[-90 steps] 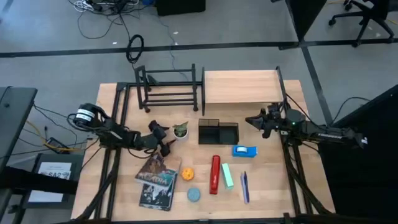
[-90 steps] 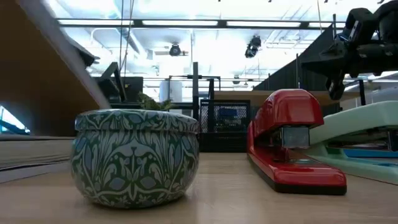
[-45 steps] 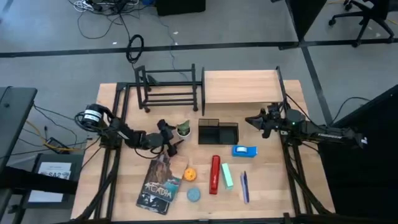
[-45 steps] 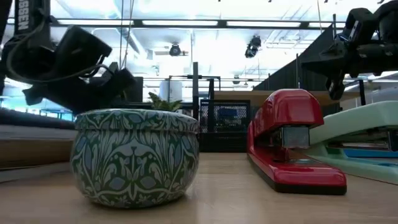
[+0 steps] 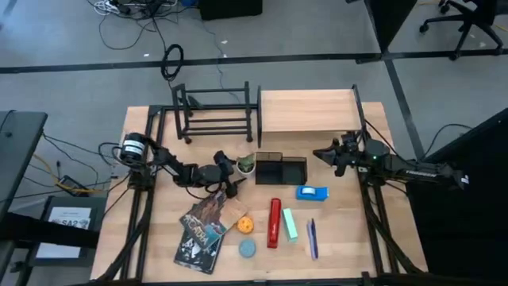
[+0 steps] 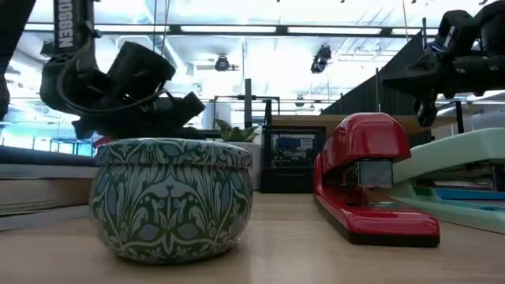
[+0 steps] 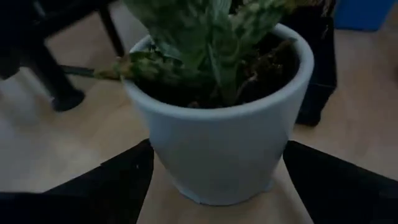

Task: Stock shelves
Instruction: Put the white vase plant on the shelf

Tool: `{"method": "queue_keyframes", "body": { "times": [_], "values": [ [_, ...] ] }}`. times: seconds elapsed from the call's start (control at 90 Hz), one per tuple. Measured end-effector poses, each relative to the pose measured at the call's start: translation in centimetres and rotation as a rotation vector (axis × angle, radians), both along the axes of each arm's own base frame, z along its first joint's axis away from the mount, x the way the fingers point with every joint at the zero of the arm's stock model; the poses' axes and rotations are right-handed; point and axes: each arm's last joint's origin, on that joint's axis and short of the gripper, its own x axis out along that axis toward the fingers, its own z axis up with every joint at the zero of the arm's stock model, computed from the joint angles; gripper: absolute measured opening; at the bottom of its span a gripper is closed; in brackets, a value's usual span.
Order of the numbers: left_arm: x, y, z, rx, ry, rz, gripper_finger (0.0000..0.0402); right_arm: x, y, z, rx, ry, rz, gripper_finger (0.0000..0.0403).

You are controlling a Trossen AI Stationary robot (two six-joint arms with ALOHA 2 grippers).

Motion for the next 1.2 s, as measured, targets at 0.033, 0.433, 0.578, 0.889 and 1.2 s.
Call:
{"method": "queue_keyframes", "body": {
  "times": [0.033,0.433,0.578,0.889,1.2],
  "values": [
    [0.2,0.0,0.0,0.001,-0.009,-0.001,0.0333,0.0,0.0,0.0,0.000,0.000,0.000,0.0007],
    [2.3,-0.3,1.2,-0.021,-0.110,-0.055,0.0333,0.0,0.0,0.0,0.000,0.000,0.000,0.0007],
    [2.9,-0.4,1.7,-0.023,-0.130,-0.080,0.0333,0.0,0.0,0.0,0.000,0.000,0.000,0.0007],
    [3.2,-0.4,1.8,-0.013,-0.127,-0.105,0.0333,0.0,0.0,0.0,0.000,0.000,0.000,0.0007],
    [3.4,-0.4,1.3,-0.012,-0.130,-0.104,0.0333,0.0,0.0,0.0,0.000,0.000,0.000,0.0007]
  ]
}}
